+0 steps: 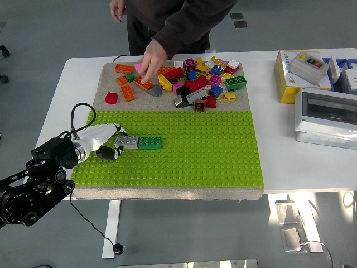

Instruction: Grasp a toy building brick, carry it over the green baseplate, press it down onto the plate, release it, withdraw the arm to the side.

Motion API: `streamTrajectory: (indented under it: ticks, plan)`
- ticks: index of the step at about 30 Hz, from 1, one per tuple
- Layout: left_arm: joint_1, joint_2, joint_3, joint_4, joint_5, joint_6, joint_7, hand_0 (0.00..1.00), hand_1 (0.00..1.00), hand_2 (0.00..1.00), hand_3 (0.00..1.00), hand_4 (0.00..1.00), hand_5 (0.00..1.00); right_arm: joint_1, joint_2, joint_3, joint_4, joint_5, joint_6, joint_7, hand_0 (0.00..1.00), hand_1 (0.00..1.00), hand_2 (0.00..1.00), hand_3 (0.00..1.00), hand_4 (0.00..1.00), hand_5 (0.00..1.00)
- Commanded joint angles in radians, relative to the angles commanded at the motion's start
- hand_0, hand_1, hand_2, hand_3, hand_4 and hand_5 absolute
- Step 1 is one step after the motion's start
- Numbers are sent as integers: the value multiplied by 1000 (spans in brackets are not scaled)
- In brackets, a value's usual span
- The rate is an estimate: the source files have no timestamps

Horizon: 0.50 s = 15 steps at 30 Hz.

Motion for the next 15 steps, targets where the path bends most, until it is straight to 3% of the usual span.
streamTrajectory:
  ticks: [2,3,8,9,15]
  plan:
    - [0,0,-1,-1,-1,1,-2,998,959,951,557,409,157,0,0,0,0,0,0,0,642,567,624,761,419,998]
    - [0,0,-2,-2,-2,1,-2,998,958,950,694,445,153,0,0,0,0,0,0,-1,642,568,624,761,420,998]
    - [1,2,-7,-11,-4,1,-5,998,958,950,694,445,153,0,0,5,0,-5,1,-2,642,568,624,761,420,998]
    - [1,3,-8,-13,-4,0,-5,998,957,952,761,460,151,0,0,6,0,-6,1,-3,643,568,624,761,419,998]
    - [1,6,-13,-25,-8,-1,-5,998,957,952,764,465,152,0,-1,8,0,-7,1,-3,643,565,624,761,420,998]
